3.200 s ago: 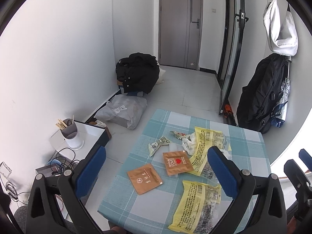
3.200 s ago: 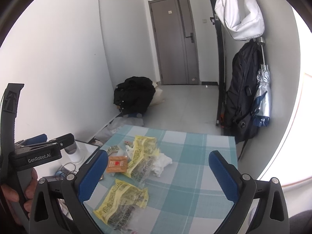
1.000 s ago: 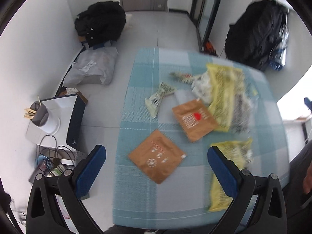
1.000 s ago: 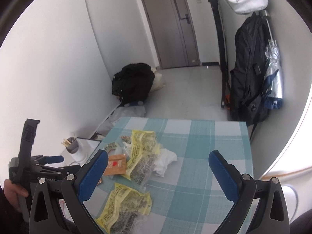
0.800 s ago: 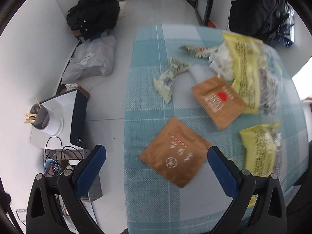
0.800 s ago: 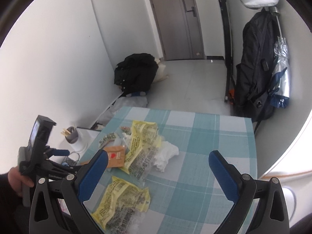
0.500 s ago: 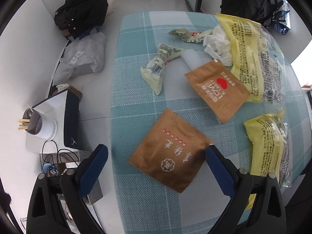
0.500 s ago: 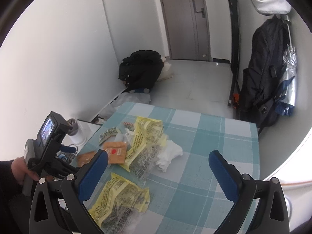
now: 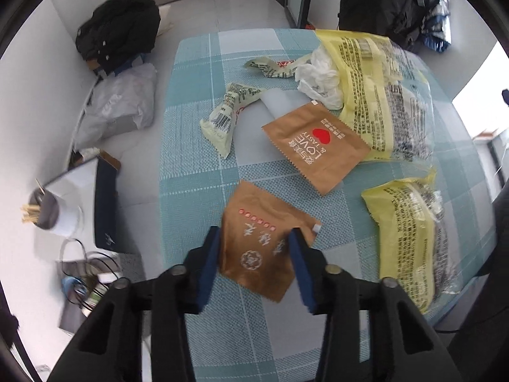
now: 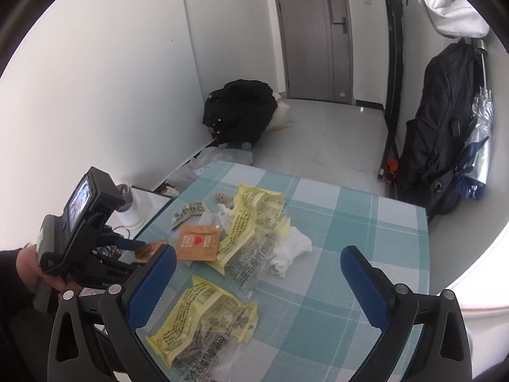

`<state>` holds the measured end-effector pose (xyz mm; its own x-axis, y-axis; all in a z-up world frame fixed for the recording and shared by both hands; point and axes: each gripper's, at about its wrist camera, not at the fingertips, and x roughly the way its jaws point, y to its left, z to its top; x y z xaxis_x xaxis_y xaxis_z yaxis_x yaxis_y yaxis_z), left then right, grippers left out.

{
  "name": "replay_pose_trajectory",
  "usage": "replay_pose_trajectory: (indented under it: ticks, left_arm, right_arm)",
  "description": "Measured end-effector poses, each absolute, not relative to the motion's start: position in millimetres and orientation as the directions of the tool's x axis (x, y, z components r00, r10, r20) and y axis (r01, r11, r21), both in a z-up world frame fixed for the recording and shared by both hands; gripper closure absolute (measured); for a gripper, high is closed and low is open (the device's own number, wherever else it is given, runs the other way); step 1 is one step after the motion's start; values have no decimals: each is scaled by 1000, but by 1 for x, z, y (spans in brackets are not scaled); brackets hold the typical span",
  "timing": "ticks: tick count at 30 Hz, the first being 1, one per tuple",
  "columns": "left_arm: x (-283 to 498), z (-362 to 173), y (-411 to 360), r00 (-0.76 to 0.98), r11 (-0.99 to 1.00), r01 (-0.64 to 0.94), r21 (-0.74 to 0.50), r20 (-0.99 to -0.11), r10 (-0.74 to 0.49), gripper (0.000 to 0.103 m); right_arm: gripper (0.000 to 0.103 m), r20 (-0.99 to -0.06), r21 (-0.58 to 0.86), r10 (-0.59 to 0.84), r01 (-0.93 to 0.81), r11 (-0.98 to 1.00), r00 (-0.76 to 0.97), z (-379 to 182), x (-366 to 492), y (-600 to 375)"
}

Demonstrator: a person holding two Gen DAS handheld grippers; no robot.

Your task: Collect trash

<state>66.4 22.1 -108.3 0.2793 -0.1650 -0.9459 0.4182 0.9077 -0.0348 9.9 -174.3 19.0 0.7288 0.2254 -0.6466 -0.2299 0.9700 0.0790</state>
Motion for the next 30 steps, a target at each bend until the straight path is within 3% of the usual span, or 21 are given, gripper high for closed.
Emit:
replay_pose_trajectory:
  ticks: [7,13,21,30]
  left_arm:
    - [71,-112,34,276,926,368,-88,-940,-199,92]
    - [66,-113,32,289,930,361,-74,-939,-187,102]
    - [59,-102,31,310,936,341,-91,-929,-203,103]
    - [55,-75,45,342,921,313,-231,-877,-337,103]
  right_arm:
    - [0,-639,67,221,-233,970,737,21,5,-168]
    - [0,-635,31,207,-243,969,744,21,1,-162]
    - [0,-645,16,196,-243,970,738,16,-4,-161]
    - [0,-668,55,209,-233,971,714,10,-3,-164]
